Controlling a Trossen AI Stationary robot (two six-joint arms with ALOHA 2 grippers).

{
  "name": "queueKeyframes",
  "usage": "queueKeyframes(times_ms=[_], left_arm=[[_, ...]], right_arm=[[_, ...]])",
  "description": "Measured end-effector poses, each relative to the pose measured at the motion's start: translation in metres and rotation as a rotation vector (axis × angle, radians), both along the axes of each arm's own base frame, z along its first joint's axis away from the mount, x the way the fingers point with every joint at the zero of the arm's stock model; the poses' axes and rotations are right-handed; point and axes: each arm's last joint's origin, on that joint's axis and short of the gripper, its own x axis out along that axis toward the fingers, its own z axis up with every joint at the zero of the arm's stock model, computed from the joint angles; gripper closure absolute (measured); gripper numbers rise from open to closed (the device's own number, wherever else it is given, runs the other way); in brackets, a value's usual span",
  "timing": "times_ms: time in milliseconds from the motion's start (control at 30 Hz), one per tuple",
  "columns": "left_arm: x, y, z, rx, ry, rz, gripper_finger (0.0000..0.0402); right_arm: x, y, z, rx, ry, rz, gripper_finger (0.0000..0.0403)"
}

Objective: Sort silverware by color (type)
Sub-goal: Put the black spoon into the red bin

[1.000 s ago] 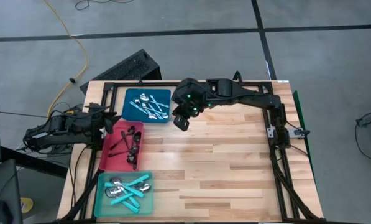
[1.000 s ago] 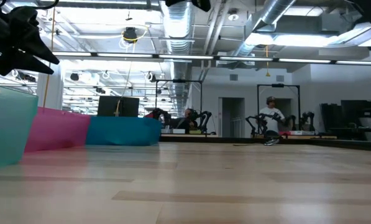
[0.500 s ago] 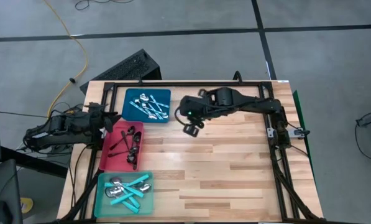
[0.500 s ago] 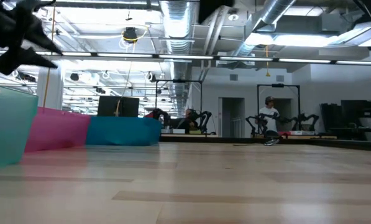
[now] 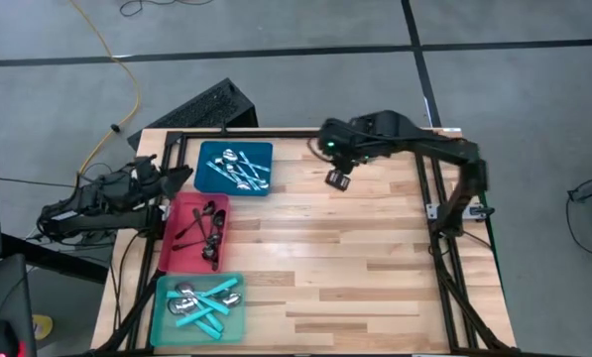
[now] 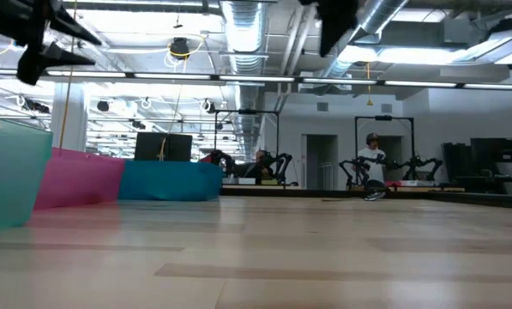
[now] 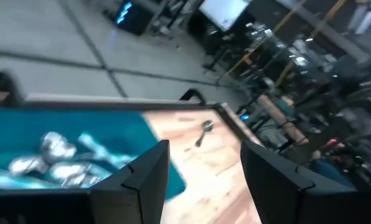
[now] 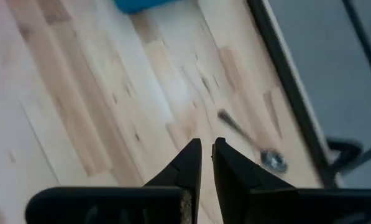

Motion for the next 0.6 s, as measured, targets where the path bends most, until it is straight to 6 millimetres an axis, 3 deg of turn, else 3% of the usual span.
queueKeyframes(times_ms=[267, 433, 600], left_arm=[[-0.002, 0.003, 0.004, 0.080, 0.008, 0.107, 0.0219], [-0.002, 0.003, 0.004, 0.055, -0.010, 0.116, 0.0219], [-0.002, 0.003, 0.004, 0.027, -0.035, 0.137, 0.0219]], right_arm=[[-0.047, -0.018, -0.058, 0.070, -0.032, -0.086, 0.0332], [-0.053, -0.017, -0.101, 0.120, 0.036, -0.018, 0.0292], [-0.053, -0.021, -0.128, 0.128, 0.154, 0.037, 0.0228]])
